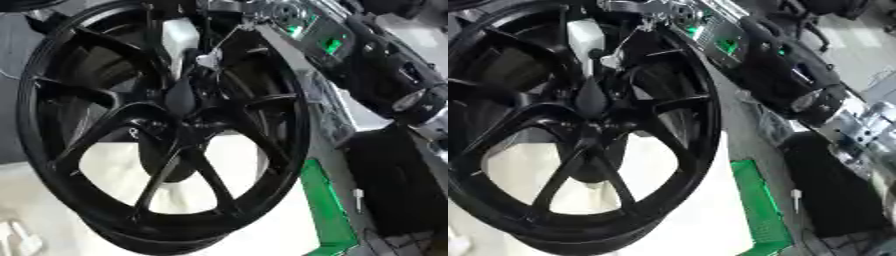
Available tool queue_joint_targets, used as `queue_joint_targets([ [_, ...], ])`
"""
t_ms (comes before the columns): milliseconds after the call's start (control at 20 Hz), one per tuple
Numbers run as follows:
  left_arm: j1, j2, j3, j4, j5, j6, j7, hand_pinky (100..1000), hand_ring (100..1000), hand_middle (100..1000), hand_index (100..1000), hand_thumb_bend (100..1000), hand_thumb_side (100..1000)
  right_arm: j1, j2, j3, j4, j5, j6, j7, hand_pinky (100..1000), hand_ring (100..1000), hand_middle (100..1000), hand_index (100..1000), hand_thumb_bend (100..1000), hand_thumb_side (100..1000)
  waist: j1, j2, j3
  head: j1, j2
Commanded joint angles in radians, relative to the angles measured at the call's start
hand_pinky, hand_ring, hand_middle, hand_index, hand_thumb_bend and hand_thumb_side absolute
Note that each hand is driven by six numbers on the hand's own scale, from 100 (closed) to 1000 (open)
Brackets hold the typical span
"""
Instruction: Pull the pin out of the wheel hub.
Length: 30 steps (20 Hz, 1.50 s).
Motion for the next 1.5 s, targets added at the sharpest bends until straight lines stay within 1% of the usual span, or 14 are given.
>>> queue_joint_targets([
  [50,-0.001,0.022,0.010,-0.009,-0.003,0.001,-0.004,489,670,597,774,164,989,-0.007,-0.035,-0.011,-0.007,-0.005,0.013,-0.003,888,855,408,622,100,295,0.006,-0.020,0.002,-0.010,-0.002],
  [150,-0.001,0.021,0.010,-0.009,-0.004,0.002,-0.005,489,669,597,774,164,989,-0.005,-0.033,-0.010,-0.001,-0.010,0.022,-0.008,870,827,359,572,100,285,0.003,-0.021,0.005,-0.018,-0.002],
  [250,-0.002,0.021,0.010,-0.010,-0.004,0.002,-0.005,489,668,597,773,158,997,-0.001,-0.030,-0.007,0.009,-0.017,0.031,-0.011,855,800,328,540,100,269,0.001,-0.021,0.009,-0.029,-0.003],
  [300,-0.002,0.021,0.011,-0.010,-0.005,0.002,-0.005,489,667,597,773,164,989,0.001,-0.029,-0.006,0.016,-0.021,0.037,-0.012,849,784,319,531,100,275,-0.001,-0.020,0.013,-0.035,-0.003],
  [500,-0.002,0.021,0.012,-0.011,-0.007,0.003,-0.004,489,666,598,772,163,991,0.006,-0.026,-0.004,0.046,-0.054,0.061,-0.015,815,673,267,479,100,251,-0.006,-0.019,0.023,-0.055,-0.005],
  [700,-0.003,0.022,0.011,-0.011,-0.008,0.004,-0.007,488,666,598,772,163,993,0.003,-0.029,-0.003,0.058,-0.088,0.082,-0.021,800,639,232,444,100,236,-0.011,-0.017,0.028,-0.063,-0.005],
  [1000,0.001,0.023,0.012,-0.008,-0.014,0.006,-0.008,489,666,599,772,163,996,0.001,-0.039,-0.009,0.052,-0.134,0.101,-0.034,778,592,172,384,100,225,-0.015,-0.018,0.028,-0.063,-0.002],
  [1500,0.006,0.023,0.014,-0.005,-0.017,0.008,-0.011,489,666,599,766,164,998,-0.002,-0.048,-0.022,0.022,-0.205,0.117,-0.041,758,552,127,345,100,219,-0.014,-0.025,0.023,-0.056,-0.001],
])
